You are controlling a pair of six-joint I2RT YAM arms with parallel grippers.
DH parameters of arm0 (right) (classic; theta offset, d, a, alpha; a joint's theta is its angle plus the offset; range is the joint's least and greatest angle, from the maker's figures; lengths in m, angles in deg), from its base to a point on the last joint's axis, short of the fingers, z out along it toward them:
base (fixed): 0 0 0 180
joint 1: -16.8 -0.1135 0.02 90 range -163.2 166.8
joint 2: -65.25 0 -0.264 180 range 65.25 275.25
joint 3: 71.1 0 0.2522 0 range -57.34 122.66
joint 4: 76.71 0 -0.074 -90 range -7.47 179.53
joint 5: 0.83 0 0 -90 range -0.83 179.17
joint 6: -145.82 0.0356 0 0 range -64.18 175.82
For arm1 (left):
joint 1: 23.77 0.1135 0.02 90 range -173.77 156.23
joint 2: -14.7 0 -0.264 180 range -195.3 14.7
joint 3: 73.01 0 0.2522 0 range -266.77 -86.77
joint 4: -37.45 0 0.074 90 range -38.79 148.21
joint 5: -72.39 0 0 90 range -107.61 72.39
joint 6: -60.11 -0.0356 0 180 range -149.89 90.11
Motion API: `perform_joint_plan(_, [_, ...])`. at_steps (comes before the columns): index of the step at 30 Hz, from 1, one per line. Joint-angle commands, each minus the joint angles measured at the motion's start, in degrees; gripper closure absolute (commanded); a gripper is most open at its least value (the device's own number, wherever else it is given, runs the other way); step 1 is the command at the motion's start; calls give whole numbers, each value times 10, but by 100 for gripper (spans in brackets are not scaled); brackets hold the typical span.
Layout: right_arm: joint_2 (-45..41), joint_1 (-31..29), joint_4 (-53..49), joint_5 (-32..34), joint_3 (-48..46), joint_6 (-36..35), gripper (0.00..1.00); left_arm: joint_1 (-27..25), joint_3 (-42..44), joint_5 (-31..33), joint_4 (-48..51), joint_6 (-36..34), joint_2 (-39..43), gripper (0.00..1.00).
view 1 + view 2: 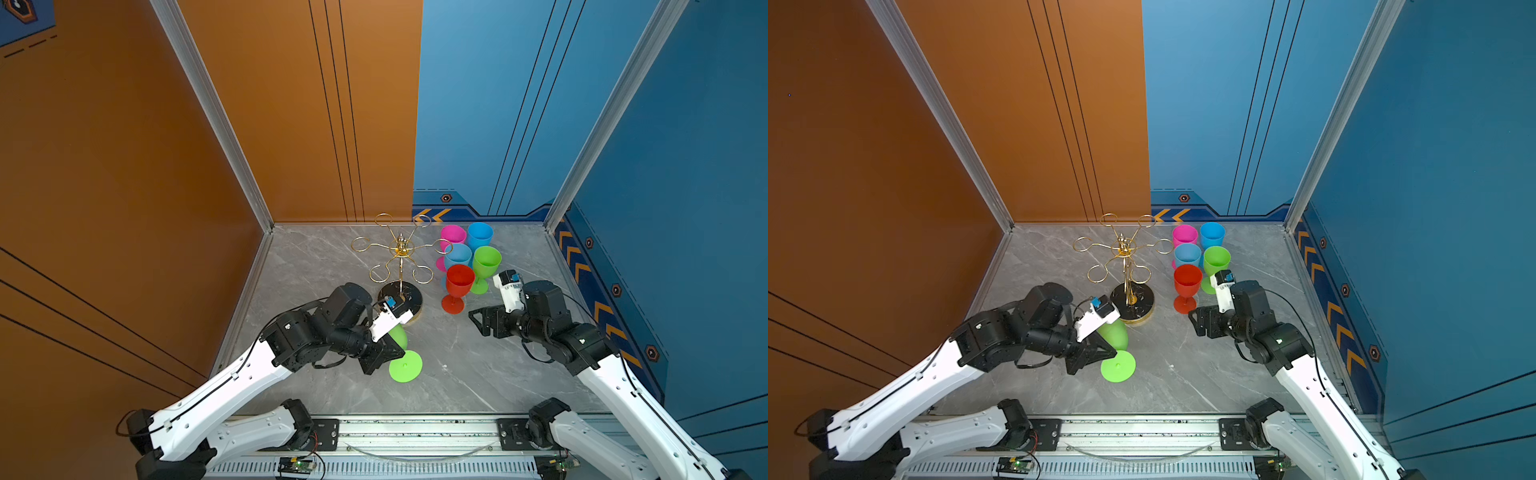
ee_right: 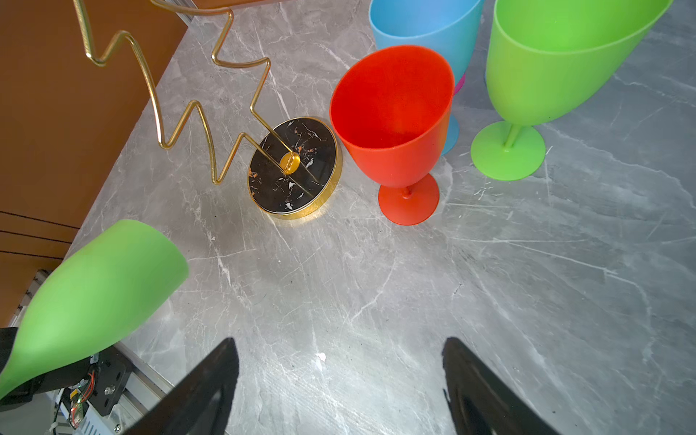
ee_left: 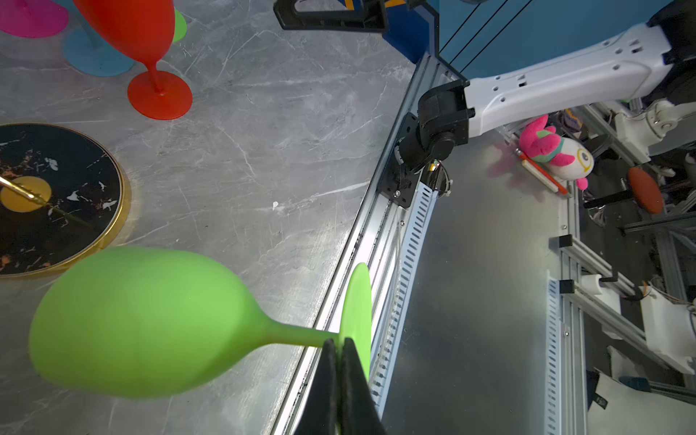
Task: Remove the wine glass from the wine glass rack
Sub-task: 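Carry the green glass toward the robot past the rack base with the left gripper, then tilt the green glass bowl-up with the left gripper while the right reaches toward its rim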
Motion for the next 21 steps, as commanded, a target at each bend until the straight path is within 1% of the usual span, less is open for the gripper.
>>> perform_joint_plan(1, [5,-6,-20,-7,13,6,14,-32,-17,67,2,-42,-15,100])
perform_joint_plan(6, [10,-12,-20,-5,12,7,14,-71,-22,113,-8,-71,-37,100])
perform_joint_plan(11, [14,-16,-20,-6,13,8,14,-113,10,149,-73,-108,-32,100])
perform_joint_plan(16, [19,-19,-23,-9,15,8,14,-132,56,151,-140,-153,-11,100])
perform_joint_plan(19, [22,-20,-25,-10,18,14,14,-137,65,150,-161,-178,-4,100])
perform_joint_plan(21, [24,-20,-26,-10,22,17,14,-145,93,156,-172,-202,2,100])
